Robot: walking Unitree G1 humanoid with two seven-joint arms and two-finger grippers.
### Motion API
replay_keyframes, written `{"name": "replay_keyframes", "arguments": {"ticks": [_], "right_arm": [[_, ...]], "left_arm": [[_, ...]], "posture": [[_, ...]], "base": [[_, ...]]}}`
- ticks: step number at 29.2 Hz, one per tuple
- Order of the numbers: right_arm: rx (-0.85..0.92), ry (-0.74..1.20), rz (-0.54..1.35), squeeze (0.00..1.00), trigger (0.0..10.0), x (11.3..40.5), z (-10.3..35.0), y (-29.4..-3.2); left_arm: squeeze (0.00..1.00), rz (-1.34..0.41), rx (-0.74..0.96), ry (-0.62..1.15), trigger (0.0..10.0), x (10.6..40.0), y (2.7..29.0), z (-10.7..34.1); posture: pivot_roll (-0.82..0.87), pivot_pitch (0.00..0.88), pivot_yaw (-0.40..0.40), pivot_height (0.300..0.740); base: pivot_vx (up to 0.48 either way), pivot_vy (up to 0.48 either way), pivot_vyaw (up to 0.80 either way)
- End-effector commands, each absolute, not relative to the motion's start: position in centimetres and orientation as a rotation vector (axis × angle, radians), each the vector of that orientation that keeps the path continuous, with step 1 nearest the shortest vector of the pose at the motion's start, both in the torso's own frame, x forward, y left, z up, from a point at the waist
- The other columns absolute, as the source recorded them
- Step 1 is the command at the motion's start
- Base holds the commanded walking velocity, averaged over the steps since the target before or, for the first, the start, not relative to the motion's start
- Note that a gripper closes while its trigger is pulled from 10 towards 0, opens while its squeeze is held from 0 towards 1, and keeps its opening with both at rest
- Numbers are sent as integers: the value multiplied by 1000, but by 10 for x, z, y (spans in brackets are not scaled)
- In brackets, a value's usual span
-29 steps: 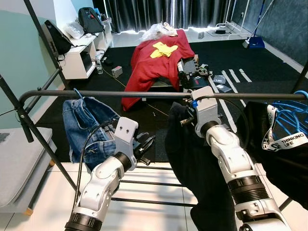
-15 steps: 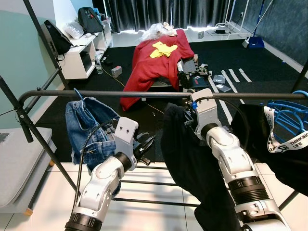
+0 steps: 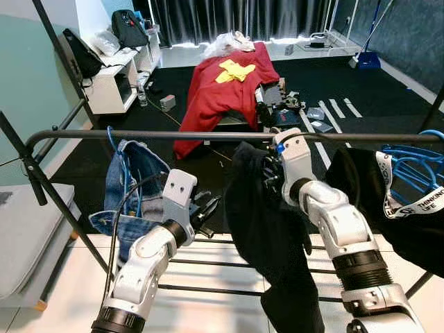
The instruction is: Hang hanger
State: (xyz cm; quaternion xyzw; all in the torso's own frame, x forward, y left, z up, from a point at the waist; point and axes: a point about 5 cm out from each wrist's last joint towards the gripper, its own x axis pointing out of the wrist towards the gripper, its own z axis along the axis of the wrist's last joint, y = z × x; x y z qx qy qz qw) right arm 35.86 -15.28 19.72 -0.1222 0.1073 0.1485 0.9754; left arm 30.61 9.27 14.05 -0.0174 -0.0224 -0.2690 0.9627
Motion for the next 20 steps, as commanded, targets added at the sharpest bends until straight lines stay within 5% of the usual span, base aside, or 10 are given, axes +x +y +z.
{"name": "replay_keyframes", "arguments": {"ticks": [1, 9, 10, 11, 20], "right_arm": [[-254, 207, 318, 0, 10000, 359, 207, -148], [-264, 206, 298, 0, 10000, 359, 212, -152], [-261, 210, 290, 0, 6078, 358, 211, -153], [-256, 219, 282, 0, 0, 358, 210, -155], [-225, 242, 281, 0, 0, 356, 207, -155]], "left_arm": [[0, -521, -17, -9, 10000, 307, 101, 132], [0, -524, -20, -8, 10000, 305, 101, 131], [0, -525, -21, -6, 10000, 305, 101, 130], [0, -526, -22, -5, 10000, 304, 101, 130], [0, -528, -24, -3, 10000, 305, 100, 130]], "posture": [[71, 31, 71, 740], [66, 35, 72, 740], [65, 38, 72, 740], [65, 38, 74, 740], [69, 38, 70, 740]], "base": [[0, 0, 0], [0, 0, 0], [0, 0, 0], [0, 0, 0], [0, 0, 0]]}}
